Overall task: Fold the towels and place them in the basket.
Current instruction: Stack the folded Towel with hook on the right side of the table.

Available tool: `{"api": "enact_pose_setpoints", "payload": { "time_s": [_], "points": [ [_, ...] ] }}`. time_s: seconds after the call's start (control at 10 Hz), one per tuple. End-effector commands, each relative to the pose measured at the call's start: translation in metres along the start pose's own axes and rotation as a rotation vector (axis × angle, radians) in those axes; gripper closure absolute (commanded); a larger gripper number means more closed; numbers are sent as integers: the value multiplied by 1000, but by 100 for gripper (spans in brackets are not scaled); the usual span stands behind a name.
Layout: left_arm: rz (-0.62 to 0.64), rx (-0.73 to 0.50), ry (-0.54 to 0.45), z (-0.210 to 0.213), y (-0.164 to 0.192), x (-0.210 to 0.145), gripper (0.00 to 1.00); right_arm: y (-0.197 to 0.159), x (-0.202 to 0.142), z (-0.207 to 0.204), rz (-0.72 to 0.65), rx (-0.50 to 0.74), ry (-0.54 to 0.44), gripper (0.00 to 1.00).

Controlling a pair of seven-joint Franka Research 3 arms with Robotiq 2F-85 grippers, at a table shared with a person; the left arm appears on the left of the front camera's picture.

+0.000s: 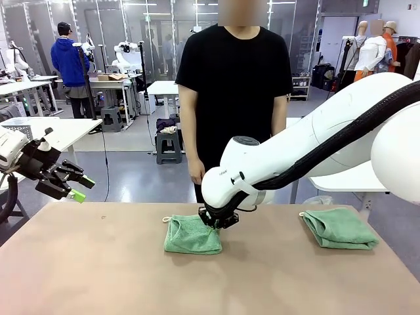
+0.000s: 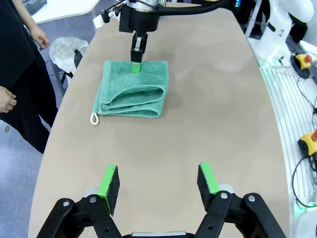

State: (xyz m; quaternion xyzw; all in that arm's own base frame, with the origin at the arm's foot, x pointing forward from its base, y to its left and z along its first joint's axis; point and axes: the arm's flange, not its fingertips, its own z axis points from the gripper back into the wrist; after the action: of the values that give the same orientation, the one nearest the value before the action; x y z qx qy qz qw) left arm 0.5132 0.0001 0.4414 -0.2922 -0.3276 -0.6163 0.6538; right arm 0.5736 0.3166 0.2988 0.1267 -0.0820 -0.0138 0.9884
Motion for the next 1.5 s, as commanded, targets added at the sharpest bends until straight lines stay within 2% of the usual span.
{"api": "enact_pose_setpoints", "payload": {
  "time_s": [0.0, 0.4, 0.5, 0.6, 1.0, 1.4],
  "points": [
    [-3, -1, 3, 1, 0, 0, 20, -1, 4, 0, 4, -7, -12, 100],
    [-3, -1, 3, 1, 0, 0, 20, 0, 0, 0, 0, 0, 0, 100],
    [-3, -1, 3, 1, 0, 0, 20, 0, 1, 0, -1, 0, -2, 93],
    [-3, -1, 3, 1, 0, 0, 20, -5, 2, 12, 30, 2, -18, 93],
    [-3, -1, 3, 1, 0, 0, 20, -52, 13, 105, 189, 58, -34, 93],
    [-3, -1, 3, 1, 0, 0, 20, -115, 18, 201, 243, -7, -57, 93]
  ]
}}
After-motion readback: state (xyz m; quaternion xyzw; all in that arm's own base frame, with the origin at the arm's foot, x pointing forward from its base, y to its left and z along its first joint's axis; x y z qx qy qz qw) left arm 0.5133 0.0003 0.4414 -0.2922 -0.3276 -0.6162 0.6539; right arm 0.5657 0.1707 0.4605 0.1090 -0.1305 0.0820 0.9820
